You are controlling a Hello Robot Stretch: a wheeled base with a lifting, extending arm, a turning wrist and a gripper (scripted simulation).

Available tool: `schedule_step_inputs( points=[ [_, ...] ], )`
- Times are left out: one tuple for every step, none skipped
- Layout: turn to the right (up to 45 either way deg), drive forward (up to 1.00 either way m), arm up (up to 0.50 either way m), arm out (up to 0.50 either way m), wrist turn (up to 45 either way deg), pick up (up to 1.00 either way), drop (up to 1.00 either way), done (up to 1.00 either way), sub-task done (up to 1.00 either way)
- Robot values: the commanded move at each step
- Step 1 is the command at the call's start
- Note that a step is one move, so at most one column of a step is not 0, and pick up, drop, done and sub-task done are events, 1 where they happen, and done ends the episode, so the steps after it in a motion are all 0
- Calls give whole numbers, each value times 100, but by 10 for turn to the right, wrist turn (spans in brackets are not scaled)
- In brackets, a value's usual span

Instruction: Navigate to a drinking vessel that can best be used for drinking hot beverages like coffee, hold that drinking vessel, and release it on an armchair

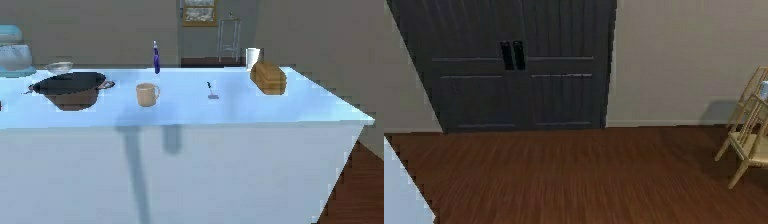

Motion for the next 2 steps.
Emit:
schedule_step_inputs(
  points=[
    [30,0,0,0,0,0,0,0,0],
    [0,25,0,0,0,0,0,0,0]
  ],
)
